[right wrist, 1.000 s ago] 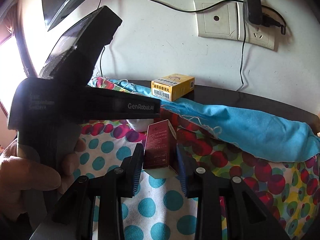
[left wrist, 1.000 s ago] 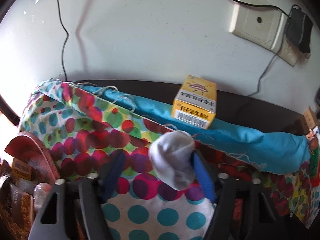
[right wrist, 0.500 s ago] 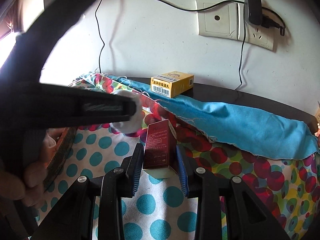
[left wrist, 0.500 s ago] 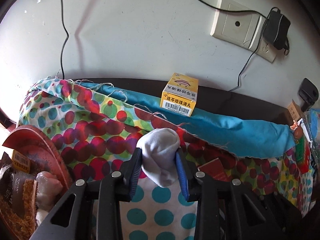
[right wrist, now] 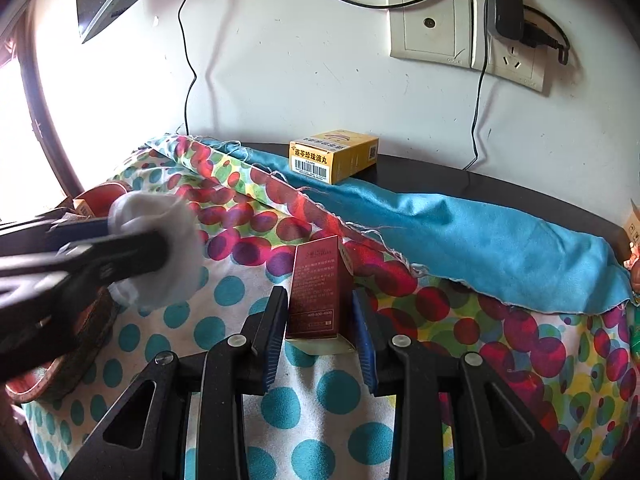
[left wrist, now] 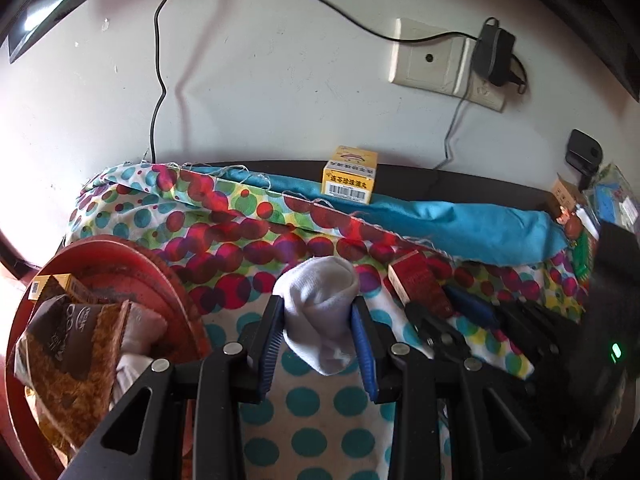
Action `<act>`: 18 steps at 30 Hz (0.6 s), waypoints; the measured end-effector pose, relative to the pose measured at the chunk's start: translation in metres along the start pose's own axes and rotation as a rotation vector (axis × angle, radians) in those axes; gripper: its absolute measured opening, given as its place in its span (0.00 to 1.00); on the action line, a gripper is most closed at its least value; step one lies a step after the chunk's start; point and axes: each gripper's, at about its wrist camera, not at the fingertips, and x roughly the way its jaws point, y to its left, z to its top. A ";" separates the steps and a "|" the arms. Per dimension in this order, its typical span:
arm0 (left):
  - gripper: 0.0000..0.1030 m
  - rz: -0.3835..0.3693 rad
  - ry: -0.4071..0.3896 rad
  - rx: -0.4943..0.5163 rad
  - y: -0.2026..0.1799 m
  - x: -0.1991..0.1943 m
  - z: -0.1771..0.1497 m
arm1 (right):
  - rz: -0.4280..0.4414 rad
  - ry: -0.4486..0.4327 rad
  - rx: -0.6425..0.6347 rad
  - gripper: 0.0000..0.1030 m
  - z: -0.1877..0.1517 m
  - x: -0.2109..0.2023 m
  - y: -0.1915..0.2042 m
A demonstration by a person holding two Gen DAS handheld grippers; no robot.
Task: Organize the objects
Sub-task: 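Carry the white sock with the left gripper into the red tray and release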
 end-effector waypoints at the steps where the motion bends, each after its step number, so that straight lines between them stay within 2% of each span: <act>1: 0.33 -0.006 0.002 -0.001 0.001 -0.005 -0.003 | -0.006 0.000 -0.005 0.29 0.000 -0.001 0.001; 12: 0.33 -0.012 -0.010 0.018 0.021 -0.060 -0.043 | -0.076 0.006 -0.053 0.29 0.000 0.000 0.013; 18: 0.33 0.008 -0.016 0.017 0.045 -0.089 -0.064 | -0.073 0.027 -0.023 0.28 0.003 0.003 0.006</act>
